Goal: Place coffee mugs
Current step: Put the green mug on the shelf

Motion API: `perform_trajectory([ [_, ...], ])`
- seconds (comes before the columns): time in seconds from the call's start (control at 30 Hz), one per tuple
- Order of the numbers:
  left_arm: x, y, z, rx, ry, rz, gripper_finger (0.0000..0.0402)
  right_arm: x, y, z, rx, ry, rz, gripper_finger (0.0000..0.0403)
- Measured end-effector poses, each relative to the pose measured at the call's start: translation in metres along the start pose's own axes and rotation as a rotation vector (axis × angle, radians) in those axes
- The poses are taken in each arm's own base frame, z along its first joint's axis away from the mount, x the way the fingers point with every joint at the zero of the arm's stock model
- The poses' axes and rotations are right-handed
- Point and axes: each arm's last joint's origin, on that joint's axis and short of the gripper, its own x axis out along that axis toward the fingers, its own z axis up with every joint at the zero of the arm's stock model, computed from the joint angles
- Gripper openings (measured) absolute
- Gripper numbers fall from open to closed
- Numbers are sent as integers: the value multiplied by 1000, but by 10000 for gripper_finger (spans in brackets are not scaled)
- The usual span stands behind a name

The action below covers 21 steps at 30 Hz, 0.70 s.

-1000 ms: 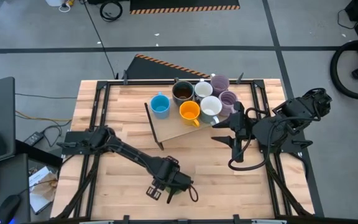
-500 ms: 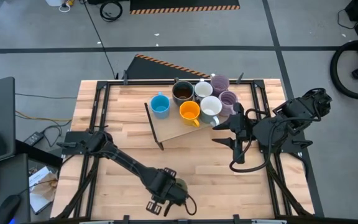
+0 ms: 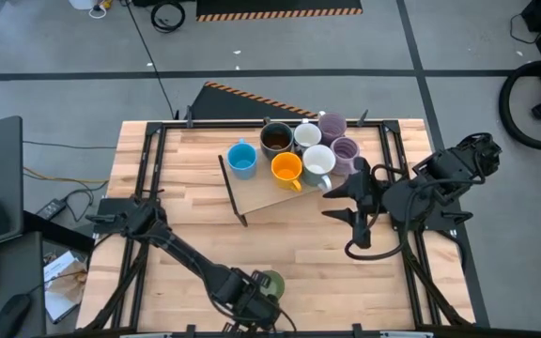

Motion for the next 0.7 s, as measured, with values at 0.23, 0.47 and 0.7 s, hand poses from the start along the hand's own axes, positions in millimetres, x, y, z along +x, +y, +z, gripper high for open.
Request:
perform_trajectory([
  [0.23,-4,-8,0,75,-17,16,116,0,-1,0,91,-11,-21,185],
  [0.47,-29,-5,4,107,3,157,116,7,5,-2,163,-3,-29,185],
  [0.7,-33,-1,5,200,5,295,141,37,25,-10,136,65,-45,185],
])
